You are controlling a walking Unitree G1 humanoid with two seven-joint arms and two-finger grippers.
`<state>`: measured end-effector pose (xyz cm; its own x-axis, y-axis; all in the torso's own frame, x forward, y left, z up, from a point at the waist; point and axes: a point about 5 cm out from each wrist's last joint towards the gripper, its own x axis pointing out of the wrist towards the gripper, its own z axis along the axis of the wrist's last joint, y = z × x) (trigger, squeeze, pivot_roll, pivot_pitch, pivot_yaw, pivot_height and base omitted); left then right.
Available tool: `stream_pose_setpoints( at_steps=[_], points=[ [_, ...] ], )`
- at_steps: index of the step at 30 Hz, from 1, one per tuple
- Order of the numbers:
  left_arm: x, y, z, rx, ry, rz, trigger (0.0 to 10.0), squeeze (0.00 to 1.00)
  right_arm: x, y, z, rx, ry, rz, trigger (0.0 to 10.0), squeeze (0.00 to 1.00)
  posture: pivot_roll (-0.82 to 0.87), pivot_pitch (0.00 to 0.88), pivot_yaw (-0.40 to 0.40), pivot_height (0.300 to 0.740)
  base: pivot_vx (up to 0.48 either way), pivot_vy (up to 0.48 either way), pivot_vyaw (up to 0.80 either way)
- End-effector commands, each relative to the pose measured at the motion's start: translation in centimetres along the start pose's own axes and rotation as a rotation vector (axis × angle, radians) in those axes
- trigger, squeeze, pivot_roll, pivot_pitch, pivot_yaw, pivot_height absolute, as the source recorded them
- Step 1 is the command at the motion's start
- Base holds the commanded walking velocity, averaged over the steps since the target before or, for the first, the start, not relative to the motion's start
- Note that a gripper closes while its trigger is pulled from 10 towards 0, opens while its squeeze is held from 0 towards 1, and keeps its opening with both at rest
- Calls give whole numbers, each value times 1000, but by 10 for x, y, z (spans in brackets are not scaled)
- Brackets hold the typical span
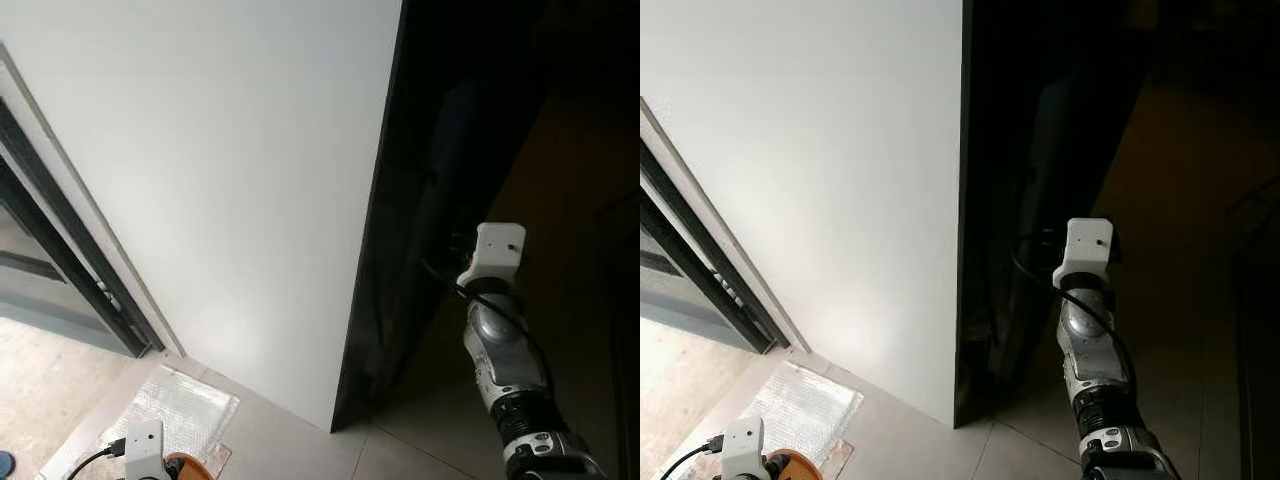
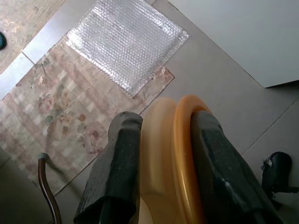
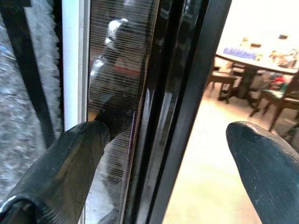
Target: Restocking fridge
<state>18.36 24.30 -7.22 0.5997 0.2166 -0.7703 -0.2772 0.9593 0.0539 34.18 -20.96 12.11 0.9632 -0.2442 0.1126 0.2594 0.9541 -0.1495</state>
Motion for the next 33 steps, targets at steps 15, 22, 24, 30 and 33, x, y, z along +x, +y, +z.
stream_pose_setpoints(
  at_steps=[15,22,24,30,33],
  points=[
    [-1,0,-7,30,27,-3,10000,0,-29,-81,-41,-77,126,-310,10000,0,-198,26,18,740,0,0,0],
    [-2,0,-9,38,35,-4,10000,0,-55,-113,-69,-130,241,-434,10000,0,-201,27,21,740,0,0,0],
    [-2,1,-9,38,36,-4,10000,0,-60,-118,-74,-124,264,-462,10000,0,-201,28,22,740,0,0,0],
    [-2,6,-11,43,41,1,10000,0,-57,-98,-80,-2,294,-337,10000,0,-202,26,24,740,0,0,0],
    [-3,9,-11,48,42,5,10000,0,-50,-74,-79,40,301,-214,10000,0,-199,26,25,740,0,0,0]
  ],
)
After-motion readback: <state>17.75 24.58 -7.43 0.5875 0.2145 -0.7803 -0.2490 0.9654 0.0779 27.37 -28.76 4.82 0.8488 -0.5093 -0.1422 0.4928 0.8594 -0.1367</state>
